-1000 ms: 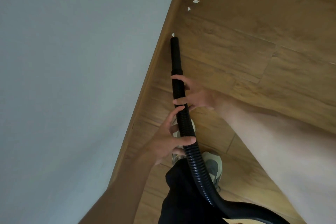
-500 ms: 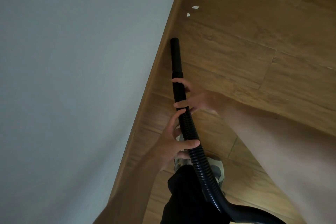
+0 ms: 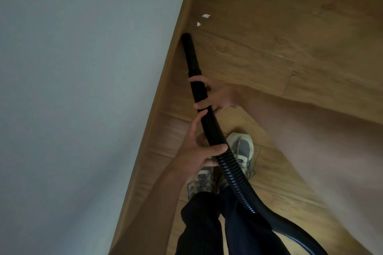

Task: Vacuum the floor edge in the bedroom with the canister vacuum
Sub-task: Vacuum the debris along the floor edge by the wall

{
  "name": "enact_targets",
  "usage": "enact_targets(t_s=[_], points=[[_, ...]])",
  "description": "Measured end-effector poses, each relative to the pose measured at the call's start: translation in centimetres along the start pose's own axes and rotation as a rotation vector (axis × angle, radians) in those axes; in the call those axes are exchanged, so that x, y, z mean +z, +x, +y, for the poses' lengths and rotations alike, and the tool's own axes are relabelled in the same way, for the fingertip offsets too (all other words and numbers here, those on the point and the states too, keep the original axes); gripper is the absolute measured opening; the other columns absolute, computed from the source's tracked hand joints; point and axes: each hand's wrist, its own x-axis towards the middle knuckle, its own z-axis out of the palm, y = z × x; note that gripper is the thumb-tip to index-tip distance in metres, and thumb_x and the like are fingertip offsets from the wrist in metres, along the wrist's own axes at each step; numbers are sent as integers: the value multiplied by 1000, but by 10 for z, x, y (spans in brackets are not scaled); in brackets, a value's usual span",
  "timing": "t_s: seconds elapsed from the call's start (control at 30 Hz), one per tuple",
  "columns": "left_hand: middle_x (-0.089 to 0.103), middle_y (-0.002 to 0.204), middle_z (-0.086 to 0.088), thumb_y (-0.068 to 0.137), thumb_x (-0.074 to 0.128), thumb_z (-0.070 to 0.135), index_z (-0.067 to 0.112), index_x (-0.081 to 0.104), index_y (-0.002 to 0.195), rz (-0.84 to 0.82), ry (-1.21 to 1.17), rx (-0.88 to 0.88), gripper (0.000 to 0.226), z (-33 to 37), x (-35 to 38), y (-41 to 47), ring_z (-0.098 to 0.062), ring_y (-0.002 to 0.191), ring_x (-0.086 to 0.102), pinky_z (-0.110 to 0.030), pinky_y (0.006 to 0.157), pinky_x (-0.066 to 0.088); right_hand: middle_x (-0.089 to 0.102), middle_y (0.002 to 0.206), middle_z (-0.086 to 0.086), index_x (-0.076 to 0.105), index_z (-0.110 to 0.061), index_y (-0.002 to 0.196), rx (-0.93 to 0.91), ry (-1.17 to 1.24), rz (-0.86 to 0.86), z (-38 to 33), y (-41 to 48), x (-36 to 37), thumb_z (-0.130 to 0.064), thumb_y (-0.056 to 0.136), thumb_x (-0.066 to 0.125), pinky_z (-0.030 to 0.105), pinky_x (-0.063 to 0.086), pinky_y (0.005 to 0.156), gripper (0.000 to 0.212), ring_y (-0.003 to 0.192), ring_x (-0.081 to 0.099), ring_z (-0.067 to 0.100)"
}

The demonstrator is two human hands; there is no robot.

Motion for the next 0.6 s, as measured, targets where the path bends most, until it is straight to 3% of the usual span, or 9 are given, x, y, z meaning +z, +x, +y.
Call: enact_targets(t_s=[0.13,0.2,0.4,0.6], points=[[56,135,-9,79,73,-14,56,46,134,1,26,-18,93,5,2,5,-26,112,66,-47,76,60,45,133,1,36,-47,146,-1,25,7,0,2,-8,-10,86,77,46,60,86,82,116,58,22],[57,135,-9,78,73,-14,57,47,133,7,35,-26,94,8,2,8,-31,116,64,-49,78,60,45,136,2,36,-47,146,-15,23,11,1,5,-10,-10,85,78,44,61,83,82,115,59,22],[56,134,-7,78,75,-13,57,46,133,21,78,-45,93,14,7,14,-25,116,62,-60,88,56,45,131,0,37,-46,146,-32,56,21,8,7,-16,-9,85,77,39,62,78,82,111,60,20],[55,134,-8,75,78,-12,59,48,129,9,116,-75,94,20,14,21,-29,118,63,-59,86,57,47,126,-1,38,-46,145,-26,106,32,14,5,-28,-6,86,76,37,63,74,81,108,62,20]])
